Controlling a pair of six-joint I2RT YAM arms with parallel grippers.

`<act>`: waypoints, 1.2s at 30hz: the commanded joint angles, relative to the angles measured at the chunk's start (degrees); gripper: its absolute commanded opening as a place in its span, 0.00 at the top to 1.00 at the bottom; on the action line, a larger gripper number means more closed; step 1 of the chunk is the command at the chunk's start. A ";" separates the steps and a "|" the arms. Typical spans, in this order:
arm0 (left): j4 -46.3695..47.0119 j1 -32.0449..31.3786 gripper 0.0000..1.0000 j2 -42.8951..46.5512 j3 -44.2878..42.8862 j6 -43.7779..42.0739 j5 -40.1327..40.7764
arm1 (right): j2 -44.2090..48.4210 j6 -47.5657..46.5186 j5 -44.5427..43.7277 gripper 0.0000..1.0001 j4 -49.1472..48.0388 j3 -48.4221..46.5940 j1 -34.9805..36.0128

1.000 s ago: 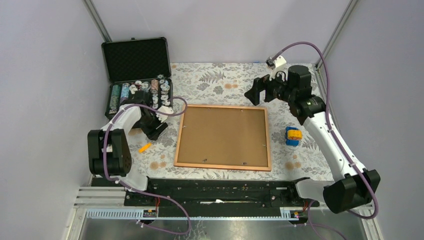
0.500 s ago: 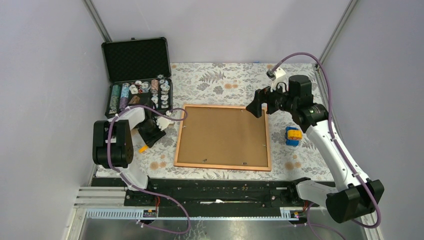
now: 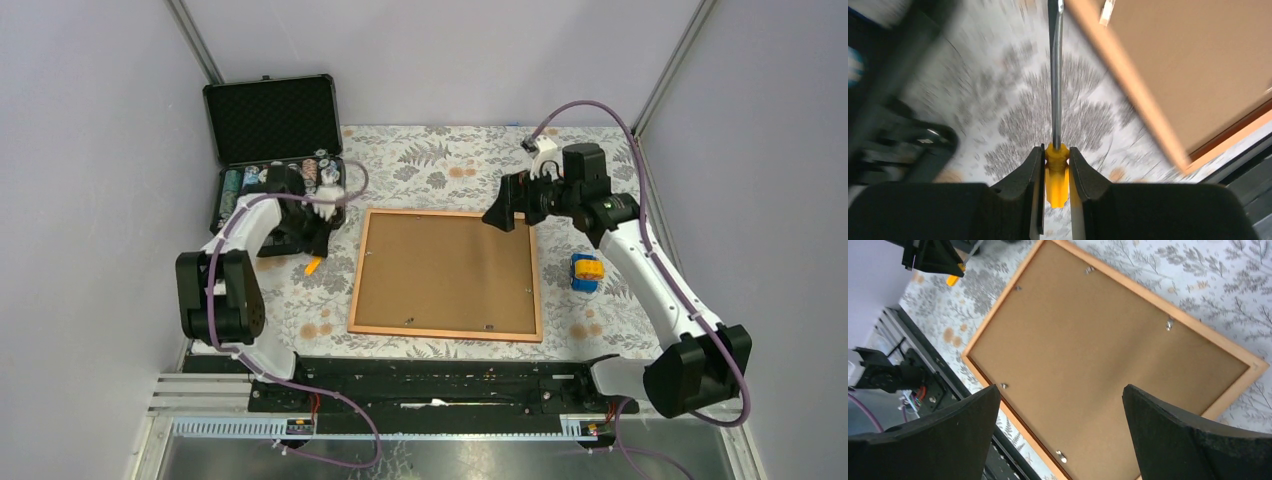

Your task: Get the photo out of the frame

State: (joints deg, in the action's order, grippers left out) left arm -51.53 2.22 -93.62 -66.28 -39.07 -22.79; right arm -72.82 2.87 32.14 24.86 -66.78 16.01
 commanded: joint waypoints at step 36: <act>92.96 -5.53 1.00 32.39 21.82 120.46 -19.12 | -31.06 28.77 18.45 0.51 -37.07 -32.70 27.48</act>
State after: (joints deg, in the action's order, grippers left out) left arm 36.34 -2.46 -62.54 -44.42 80.27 -43.94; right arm -103.55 31.00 50.43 -9.13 -97.17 41.78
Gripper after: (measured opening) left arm 0.234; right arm 0.603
